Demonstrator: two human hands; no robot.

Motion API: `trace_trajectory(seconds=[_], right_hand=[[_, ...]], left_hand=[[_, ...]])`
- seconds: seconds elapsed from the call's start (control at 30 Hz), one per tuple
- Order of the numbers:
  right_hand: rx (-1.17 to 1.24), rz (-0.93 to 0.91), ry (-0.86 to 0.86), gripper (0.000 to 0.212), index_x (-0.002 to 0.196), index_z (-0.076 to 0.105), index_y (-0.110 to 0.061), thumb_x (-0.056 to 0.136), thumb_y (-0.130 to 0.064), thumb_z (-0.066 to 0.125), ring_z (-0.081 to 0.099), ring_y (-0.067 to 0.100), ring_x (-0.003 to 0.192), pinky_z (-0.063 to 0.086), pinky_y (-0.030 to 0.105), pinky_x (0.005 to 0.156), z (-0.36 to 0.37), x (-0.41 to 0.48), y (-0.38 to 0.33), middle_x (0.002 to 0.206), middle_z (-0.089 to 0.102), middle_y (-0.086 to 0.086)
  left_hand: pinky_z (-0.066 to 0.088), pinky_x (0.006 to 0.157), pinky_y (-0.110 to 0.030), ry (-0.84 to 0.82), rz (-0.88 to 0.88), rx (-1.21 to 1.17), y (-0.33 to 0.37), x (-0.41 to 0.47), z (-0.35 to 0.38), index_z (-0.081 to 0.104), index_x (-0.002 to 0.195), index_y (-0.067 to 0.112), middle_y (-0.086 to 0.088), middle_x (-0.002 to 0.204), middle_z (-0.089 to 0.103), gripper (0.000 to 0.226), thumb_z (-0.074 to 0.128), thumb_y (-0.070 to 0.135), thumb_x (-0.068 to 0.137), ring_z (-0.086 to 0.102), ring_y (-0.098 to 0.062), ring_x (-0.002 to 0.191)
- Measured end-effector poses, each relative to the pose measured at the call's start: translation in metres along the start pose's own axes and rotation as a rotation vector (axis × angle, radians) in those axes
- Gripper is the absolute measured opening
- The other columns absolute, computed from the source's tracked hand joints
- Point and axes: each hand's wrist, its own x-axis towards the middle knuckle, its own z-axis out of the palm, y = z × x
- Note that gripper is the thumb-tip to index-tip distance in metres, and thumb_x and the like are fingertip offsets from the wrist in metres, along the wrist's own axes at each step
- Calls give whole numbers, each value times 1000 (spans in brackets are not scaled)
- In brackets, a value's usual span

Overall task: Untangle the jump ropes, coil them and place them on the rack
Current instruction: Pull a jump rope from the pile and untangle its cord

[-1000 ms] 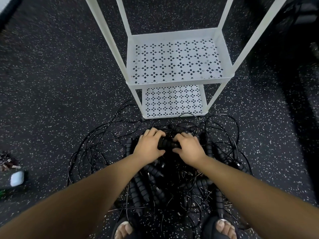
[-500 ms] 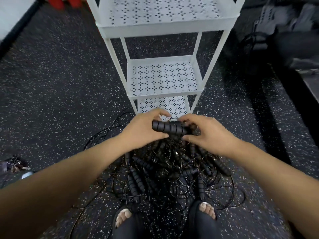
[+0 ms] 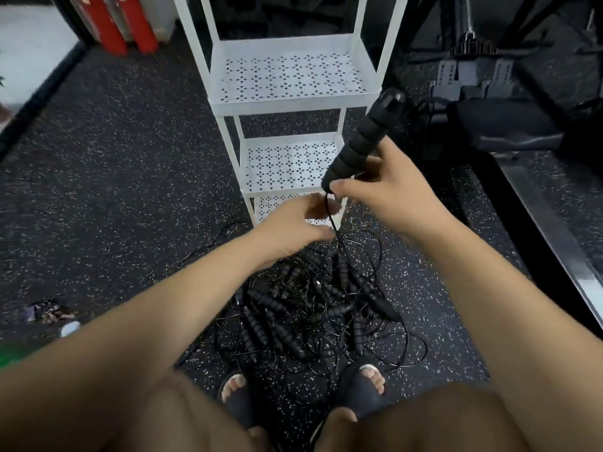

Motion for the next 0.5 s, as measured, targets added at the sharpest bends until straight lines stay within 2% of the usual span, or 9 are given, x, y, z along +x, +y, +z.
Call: trace_trajectory(seconds=[0.1,0.17,0.27,0.33,0.4,0.5], right_hand=[[101,-26,55,47,116,62,-32,82,-10,86,75,24,94,56,38,82,8,0,-25,100,79,1],[171,-40,89,46,117,62,-28,82,-9,86,75,34,97,57,38,80,11,0,-38,103,78,10],[335,-56,163,43,119,61,-17,85,-6,85,77,36,91,58,35,78,10,0,-53,112,72,28],[462,-60,201,41,120,60,-8,87,-4,84,79,35,92,59,36,80,7,-2,-54,111,74,25],[524,-46,200,34,117,64,-4,89,-5,84,79,37,99,59,37,82,8,-5,-45,109,76,21],[588,55,208,31,113,71,-8,88,-17,88,78,35,104,59,38,80,12,-13,-26,108,77,14]], left_hand=[[49,115,-41,-20,-4,-82,6,-5,11,73,118,31,12,118,77,27,82,26,93,70,-9,116],[50,112,-42,-8,-15,-131,8,-5,14,75,108,29,10,111,79,13,80,29,96,71,-14,112],[46,108,-41,14,-87,-98,7,-5,12,75,111,31,12,114,78,16,73,41,100,68,-13,113],[45,108,-41,60,-117,-79,1,-5,9,75,112,32,13,115,78,16,66,42,105,68,-10,113],[50,109,-42,169,-108,-140,-7,-7,3,77,111,30,14,107,81,18,60,37,109,73,-11,110],[58,101,-54,310,-96,-199,-15,-7,-13,76,116,31,8,96,82,22,55,35,112,77,-25,101]])
